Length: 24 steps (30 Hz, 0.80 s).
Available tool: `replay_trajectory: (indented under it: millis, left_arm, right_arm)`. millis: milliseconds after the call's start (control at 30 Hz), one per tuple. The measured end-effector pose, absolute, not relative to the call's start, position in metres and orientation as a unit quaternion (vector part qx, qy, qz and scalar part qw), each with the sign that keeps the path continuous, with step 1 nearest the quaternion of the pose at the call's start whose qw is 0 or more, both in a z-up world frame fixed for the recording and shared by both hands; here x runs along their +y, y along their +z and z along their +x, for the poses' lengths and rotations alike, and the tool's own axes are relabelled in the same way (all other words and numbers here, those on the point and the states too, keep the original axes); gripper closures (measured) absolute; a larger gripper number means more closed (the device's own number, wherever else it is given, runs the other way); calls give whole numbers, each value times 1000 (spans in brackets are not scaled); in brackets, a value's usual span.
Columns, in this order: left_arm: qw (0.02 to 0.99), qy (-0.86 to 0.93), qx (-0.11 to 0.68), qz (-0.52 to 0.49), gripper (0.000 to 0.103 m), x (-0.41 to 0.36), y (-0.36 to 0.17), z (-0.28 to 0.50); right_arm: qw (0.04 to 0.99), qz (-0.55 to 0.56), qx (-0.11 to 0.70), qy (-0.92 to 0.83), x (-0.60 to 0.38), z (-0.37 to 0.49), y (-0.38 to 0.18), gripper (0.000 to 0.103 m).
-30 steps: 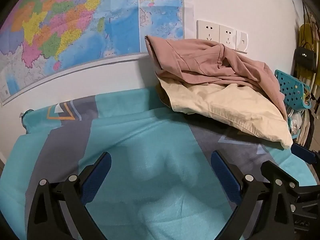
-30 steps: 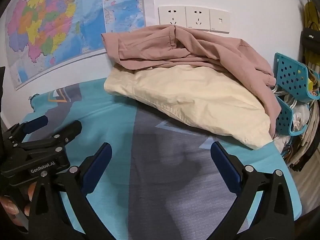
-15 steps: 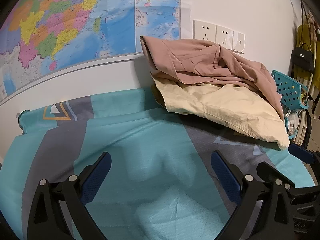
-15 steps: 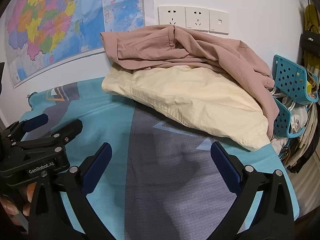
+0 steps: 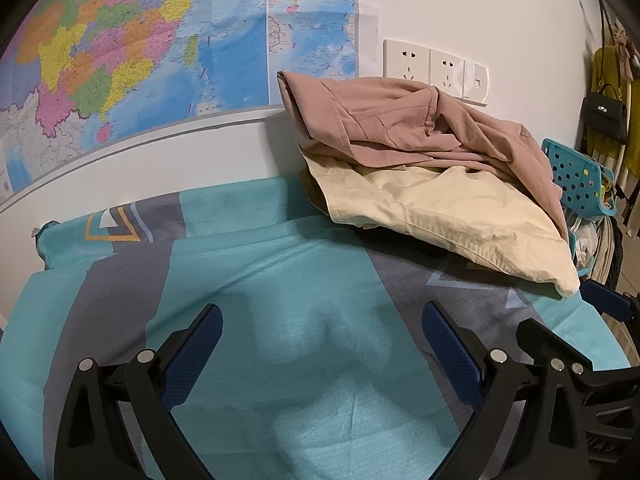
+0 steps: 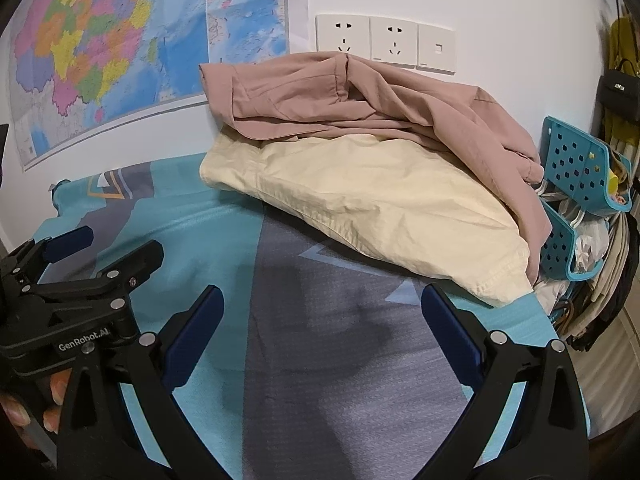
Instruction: Fold large clothes
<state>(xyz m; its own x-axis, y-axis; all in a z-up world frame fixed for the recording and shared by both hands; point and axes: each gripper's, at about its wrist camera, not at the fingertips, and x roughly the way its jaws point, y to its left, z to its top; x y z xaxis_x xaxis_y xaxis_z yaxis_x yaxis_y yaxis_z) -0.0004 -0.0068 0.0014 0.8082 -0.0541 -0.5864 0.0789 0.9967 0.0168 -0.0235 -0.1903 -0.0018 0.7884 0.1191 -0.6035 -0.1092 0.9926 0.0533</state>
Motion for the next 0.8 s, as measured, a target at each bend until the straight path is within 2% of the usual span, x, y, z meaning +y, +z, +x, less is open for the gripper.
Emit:
replay_trajectory:
  millis: [800]
  left_arm:
    - [952, -37, 304, 19, 7, -7, 1, -1]
  right_arm:
    - [949, 0, 312, 54, -188, -26, 1, 6]
